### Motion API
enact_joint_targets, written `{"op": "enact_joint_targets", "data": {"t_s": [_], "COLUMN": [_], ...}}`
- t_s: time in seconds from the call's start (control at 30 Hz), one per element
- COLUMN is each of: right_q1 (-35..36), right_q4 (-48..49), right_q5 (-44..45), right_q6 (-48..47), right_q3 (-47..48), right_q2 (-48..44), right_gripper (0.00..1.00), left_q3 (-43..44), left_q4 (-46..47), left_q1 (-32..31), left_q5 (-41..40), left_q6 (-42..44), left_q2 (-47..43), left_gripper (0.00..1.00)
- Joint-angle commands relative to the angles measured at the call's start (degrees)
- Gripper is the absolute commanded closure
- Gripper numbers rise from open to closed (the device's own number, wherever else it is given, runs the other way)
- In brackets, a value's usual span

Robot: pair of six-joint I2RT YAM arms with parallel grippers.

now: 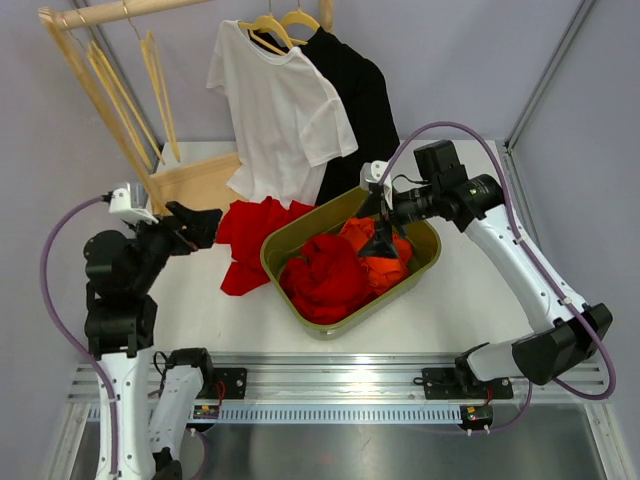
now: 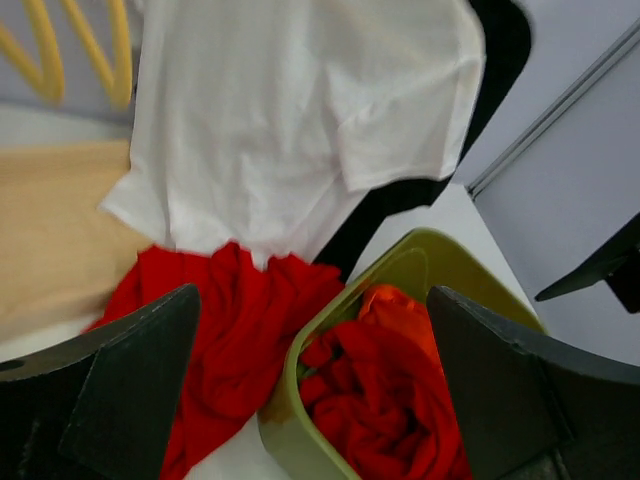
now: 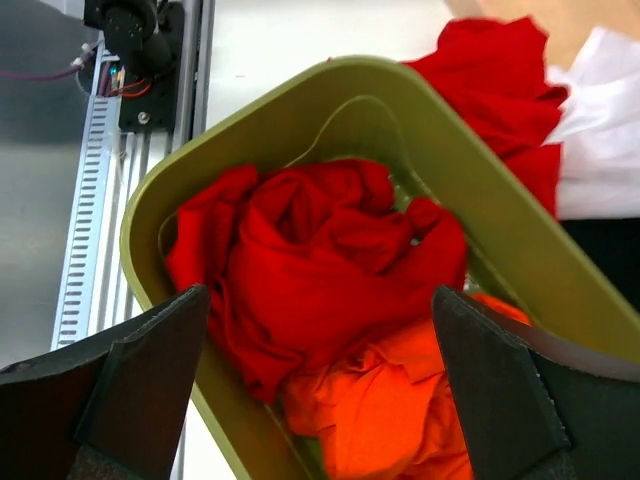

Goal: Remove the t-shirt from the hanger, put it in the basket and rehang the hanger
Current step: Place the tshirt into the basket

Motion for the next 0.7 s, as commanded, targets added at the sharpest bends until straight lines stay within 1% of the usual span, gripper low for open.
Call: {"op": "enact_joint_targets", "data": {"t_s": [0.0, 0.07, 0.13, 0.17, 0.23, 0.3, 0.33, 0.37, 0.43, 0.47, 0.53, 0.57, 0.6, 0.67], "right_q1": [-1.6, -3.8, -5.3, -6.3, -7.3, -8.4, -8.5, -8.7, -9.2, -9.3, -9.7, -9.8, -10.0, -10.2], "right_q4": [-2.3, 0.8, 3.8, 4.6, 6.1, 8.1, 8.7, 9.2, 10.3, 10.5, 10.9, 11.1, 11.3, 12.0], "right_q5": [-1.9, -1.7, -0.5, 0.3, 1.6, 1.5, 1.3, 1.5, 1.5, 1.7, 1.9, 1.9, 1.7, 1.7], "right_q6": [-4.7, -1.7, 0.7, 2.4, 3.6, 5.2, 5.6, 6.2, 6.6, 6.6, 6.9, 7.2, 7.3, 7.6], "right_q3": [-4.3, -5.9, -7.6, -8.1, -9.1, -10.4, -11.0, -11.5, -12.6, -12.7, -13.4, -13.6, -14.1, -14.7], "right_q2": [-1.6, -2.2, -2.2, -2.2, -1.9, -1.9, -2.1, -2.2, -2.2, -2.2, -2.2, -2.2, -2.2, -2.4], "right_gripper": [0.00, 0.01, 0.01, 0.00, 0.00, 0.01, 0.01, 0.00, 0.00, 0.01, 0.01, 0.01, 0.00, 0.00], "left_q3": [-7.7, -12.2, -15.6, -18.9, -22.0, -26.3, -27.3, -29.3, -30.2, -30.4, -30.1, -30.1, -29.9, -27.4], "left_q4": [-6.2, -8.0, -6.9, -4.0, -1.6, 3.2, 4.5, 7.7, 9.6, 12.4, 15.6, 19.4, 20.8, 22.9], "left_q1": [-0.1, -0.2, -0.2, -0.3, -0.7, -1.2, -1.3, -1.5, -2.1, -2.6, -4.5, -4.8, -7.1, -8.5], "left_q5": [-4.1, -5.8, -6.1, -6.4, -8.5, -10.8, -11.5, -11.9, -11.9, -11.1, -11.0, -10.8, -11.1, -11.5], "left_q6": [-2.4, -6.3, -9.4, -12.4, -15.7, -21.1, -23.0, -26.7, -30.9, -33.8, -36.4, -38.7, -39.8, -42.3], "left_q2": [0.2, 1.4, 2.4, 2.4, 3.0, 3.9, 6.4, 7.9, 12.3, 17.0, 21.0, 24.7, 26.4, 30.3], "left_gripper": [0.01, 0.01, 0.01, 0.01, 0.01, 0.01, 0.01, 0.01, 0.01, 0.01, 0.01, 0.01, 0.01, 0.01]}}
